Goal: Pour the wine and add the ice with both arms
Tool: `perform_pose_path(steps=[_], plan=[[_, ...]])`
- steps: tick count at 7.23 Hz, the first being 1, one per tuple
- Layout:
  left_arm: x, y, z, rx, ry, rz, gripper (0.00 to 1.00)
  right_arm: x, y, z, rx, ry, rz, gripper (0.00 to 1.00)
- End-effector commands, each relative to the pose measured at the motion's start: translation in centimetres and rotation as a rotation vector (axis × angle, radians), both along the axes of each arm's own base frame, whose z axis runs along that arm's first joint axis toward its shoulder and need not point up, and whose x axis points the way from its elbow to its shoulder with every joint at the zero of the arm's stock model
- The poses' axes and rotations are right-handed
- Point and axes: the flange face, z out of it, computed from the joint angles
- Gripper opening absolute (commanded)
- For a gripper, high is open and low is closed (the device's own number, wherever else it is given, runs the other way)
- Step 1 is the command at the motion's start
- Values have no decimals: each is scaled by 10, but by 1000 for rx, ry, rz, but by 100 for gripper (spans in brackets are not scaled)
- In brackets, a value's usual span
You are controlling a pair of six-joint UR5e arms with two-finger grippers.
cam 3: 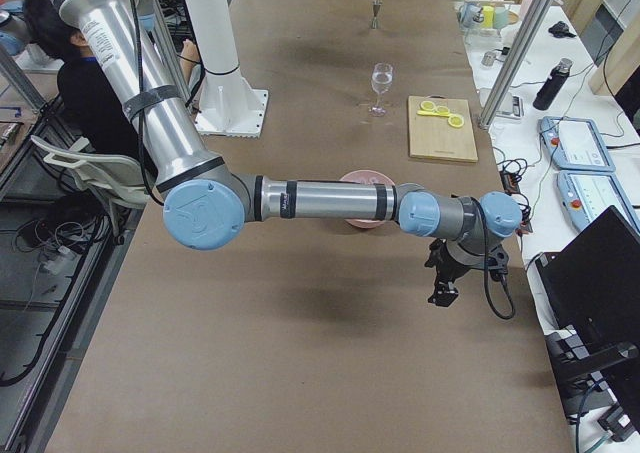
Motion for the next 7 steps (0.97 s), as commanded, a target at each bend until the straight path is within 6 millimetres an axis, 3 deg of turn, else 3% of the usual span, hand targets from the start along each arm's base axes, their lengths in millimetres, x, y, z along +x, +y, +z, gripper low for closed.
perform_pose_path(steps=[1, 3, 4, 7], plan=[[0, 0, -2, -40, 10, -47, 97, -27, -2, -52, 5, -9, 18, 100], [1, 2, -7, -65, 44, -156, 97, -61, 5, -87, 20, -7, 9, 100], [1, 18, 6, -27, 65, -194, 97, -89, 13, -118, 11, 3, 15, 100], [1, 34, 6, 4, 115, -378, 97, -167, 77, -181, -13, 4, 58, 100]])
